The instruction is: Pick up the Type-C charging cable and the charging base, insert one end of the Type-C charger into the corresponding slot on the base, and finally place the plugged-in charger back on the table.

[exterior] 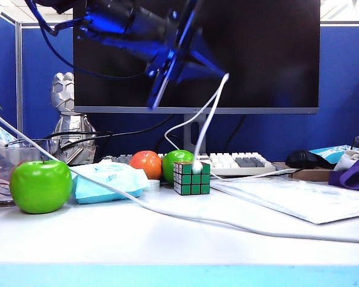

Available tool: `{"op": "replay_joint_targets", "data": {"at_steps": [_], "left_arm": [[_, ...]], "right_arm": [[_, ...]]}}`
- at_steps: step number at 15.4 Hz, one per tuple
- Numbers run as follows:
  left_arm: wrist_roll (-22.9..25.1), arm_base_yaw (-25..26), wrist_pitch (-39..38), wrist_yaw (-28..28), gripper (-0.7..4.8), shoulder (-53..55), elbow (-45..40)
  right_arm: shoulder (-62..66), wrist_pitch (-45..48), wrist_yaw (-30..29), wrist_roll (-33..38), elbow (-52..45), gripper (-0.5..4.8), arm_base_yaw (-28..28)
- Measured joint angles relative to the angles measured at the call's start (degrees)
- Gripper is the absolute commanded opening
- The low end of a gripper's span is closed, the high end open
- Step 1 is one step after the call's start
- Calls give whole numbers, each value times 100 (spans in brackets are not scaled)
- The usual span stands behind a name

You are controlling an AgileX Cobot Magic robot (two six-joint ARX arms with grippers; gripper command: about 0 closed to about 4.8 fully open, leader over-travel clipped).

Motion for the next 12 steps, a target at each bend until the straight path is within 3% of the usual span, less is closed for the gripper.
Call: {"op": "replay_joint_targets", "data": {"at_steps": [1,5,6,8,11,12], "left_arm": [[-385,0,63,-70,-5,0,0],[-979,0,57,-111,-5,4,-2],[-1440,2,57,66,-5,4,-2],[-1921,-2,57,407,-5,4,-2],[-1749,9,39,627,-5,4,-2],[-1403,17,-4,647,-5,4,-2]], "right_arm": [[0,-74,0,-2,0,-1,0],[-2,-105,0,-4,0,-1,0],[-2,-111,0,-4,0,-1,0],[-2,-138,0,-4,0,-1,0],[-2,-138,0,-4,0,-1,-2],[-2,-138,0,-4,0,-1,-2]]}}
